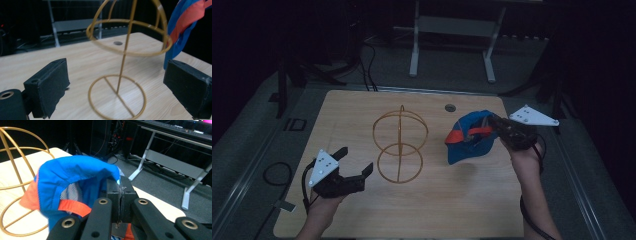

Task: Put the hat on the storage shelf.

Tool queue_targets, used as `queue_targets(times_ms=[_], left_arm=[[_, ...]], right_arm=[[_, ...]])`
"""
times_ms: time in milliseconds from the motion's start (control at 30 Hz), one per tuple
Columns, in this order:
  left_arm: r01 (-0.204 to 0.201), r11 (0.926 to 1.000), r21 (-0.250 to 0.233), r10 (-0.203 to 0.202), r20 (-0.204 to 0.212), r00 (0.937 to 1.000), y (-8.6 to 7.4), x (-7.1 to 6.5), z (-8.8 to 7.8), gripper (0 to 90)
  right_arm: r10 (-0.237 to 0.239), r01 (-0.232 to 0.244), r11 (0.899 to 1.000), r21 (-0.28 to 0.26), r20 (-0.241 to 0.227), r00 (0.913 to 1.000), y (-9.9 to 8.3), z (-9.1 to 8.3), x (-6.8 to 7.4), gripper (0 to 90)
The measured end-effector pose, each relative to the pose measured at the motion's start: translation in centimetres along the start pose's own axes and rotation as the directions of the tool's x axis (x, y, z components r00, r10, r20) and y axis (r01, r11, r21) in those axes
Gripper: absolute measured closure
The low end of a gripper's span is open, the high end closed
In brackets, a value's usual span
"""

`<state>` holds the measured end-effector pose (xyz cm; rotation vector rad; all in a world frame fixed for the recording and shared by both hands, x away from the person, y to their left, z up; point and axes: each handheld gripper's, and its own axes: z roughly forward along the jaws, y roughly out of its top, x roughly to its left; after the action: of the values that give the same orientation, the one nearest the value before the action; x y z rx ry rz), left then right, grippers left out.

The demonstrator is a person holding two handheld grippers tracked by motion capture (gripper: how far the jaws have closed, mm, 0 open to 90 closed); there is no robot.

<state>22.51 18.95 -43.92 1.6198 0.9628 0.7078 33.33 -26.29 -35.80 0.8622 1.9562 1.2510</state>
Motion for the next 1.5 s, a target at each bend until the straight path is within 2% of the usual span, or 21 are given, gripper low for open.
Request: queue_targets(times_ms=[300,533,667,767,933,1033,1133,1267,1400,1500], left_arm=[[-0.052,0.9986,-0.005,0.053,0.065,0.9965,3.2,-1.5,1.9,7.3],[-0.088,0.9961,-0.002,0.088,0.125,0.9883,5.2,-2.4,4.0,7.3],[-0.115,0.9934,-0.003,0.114,0.135,0.9843,6.2,-3.0,5.3,7.3],[-0.146,0.9892,-0.012,0.146,0.148,0.9781,7.0,-3.6,6.1,7.3],[-0.170,0.9853,-0.022,0.171,0.176,0.9695,8.3,-5.0,7.4,7.3],[-0.191,0.9813,-0.026,0.192,0.200,0.9607,9.2,-6.0,8.1,7.3],[-0.189,0.9814,-0.031,0.191,0.234,0.9534,10.0,-7.0,8.9,7.4],[-0.203,0.9783,-0.039,0.206,0.258,0.9439,10.8,-8.3,10.0,7.4],[-0.203,0.9785,-0.035,0.205,0.284,0.9367,11.3,-9.4,11.0,7.4],[-0.200,0.9794,-0.031,0.200,0.303,0.9319,11.5,-10.0,11.7,10.6]], right_arm=[[-0.009,0.009,1.000,-0.020,-0.018,0.9998,0.5,-0.9,0.5,88.8],[-0.015,0.015,1.000,-0.014,-0.018,0.9997,0.7,-0.9,0.5,88.8],[-0.018,0.017,1.000,-0.014,-0.023,0.9996,0.7,-0.8,0.7,88.8],[-0.017,0.016,1.000,-0.015,-0.026,0.9995,0.7,-0.8,0.7,88.8],[-0.016,0.016,1.000,-0.014,-0.038,0.9991,0.6,-0.7,1.0,88.8],[-0.022,0.021,1.000,-0.013,-0.042,0.9989,0.7,-0.6,1.2,88.8],[-0.024,0.024,1.000,-0.015,-0.049,0.9985,0.9,-0.5,1.5,88.8],[-0.028,0.027,0.999,-0.019,-0.060,0.9978,1.1,-0.4,1.9,88.8],[-0.033,0.031,0.999,-0.025,-0.069,0.9971,1.3,-0.4,2.2,88.7],[-0.033,0.030,0.999,-0.029,-0.074,0.9967,1.4,-0.4,2.3,88.7]])
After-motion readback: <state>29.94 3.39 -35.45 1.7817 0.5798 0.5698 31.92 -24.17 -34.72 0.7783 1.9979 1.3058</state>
